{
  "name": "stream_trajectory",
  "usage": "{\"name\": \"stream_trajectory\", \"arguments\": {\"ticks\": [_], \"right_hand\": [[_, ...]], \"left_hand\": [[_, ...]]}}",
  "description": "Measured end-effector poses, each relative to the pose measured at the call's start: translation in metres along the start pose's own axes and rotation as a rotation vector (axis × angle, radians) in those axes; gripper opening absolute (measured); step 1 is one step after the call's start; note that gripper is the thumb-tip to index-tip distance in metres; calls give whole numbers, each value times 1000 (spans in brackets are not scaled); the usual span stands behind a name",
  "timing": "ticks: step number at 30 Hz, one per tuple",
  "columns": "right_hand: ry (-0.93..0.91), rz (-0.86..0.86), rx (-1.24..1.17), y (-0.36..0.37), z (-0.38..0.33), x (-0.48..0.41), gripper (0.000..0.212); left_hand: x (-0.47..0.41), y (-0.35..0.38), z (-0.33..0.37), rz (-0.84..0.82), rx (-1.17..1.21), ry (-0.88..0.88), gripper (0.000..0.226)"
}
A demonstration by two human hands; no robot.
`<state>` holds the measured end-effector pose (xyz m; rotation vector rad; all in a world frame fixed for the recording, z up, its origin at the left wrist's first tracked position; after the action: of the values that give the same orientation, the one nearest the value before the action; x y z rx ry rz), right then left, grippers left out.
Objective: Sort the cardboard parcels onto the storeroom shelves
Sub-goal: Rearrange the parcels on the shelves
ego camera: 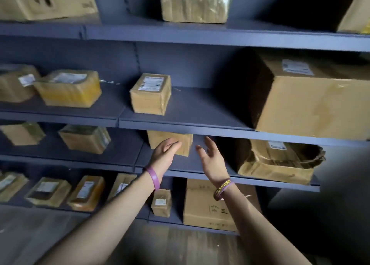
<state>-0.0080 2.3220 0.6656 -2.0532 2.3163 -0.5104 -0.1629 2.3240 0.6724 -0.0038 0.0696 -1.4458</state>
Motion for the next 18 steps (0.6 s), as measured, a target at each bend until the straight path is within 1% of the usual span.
{"name": "stream_trajectory", "arguments": {"ticks": [2, 5, 6, 7, 10, 11, 12, 14, 15, 16, 17, 18], "right_hand": [[-6, -94, 26, 56, -15, 2, 54], [-42, -240, 60, 135, -35, 7, 55], [-61, -278, 78, 160, -41, 9, 55], [-76, -314, 101, 183, -47, 12, 56], [-106, -435, 161, 251, -59, 22, 56], [-116, -467, 183, 273, -62, 25, 56], [-124, -499, 207, 294, -66, 27, 55], [-136, -593, 225, 338, -73, 32, 52], [-142, -644, 212, 359, -77, 35, 48], [-141, -684, 201, 381, -80, 36, 43], [-139, -720, 194, 402, -83, 37, 38], [-128, -762, 189, 424, -85, 38, 41]], "left_hand": [[1, -58, -3, 106, -18, -5, 33], [7, -137, -6, 261, -21, -31, 47], [10, -160, -6, 306, -26, -44, 46], [12, -184, -9, 348, -23, -47, 40], [21, -249, -12, 480, -45, -34, 4], [24, -270, -15, 516, -36, -38, 2], [28, -289, -16, 536, -17, -42, 5], [32, -326, -16, 572, -11, -58, 21], [32, -345, -18, 572, -9, -63, 19], [33, -362, -16, 563, -13, -51, 25], [31, -381, -17, 560, -20, -40, 36], [29, -399, -18, 590, -31, -49, 37]]}}
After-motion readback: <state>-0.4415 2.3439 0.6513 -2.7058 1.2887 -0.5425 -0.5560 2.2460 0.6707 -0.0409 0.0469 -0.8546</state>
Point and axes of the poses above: each hand's wrist, its own x-axis away from the middle knuckle, its own y-axis out of the palm, z = x × y, the point moved 2 cm from there along -x, towards the middle knuckle, and after that the axes turned 13 degrees about y, right-handed, at the moved point
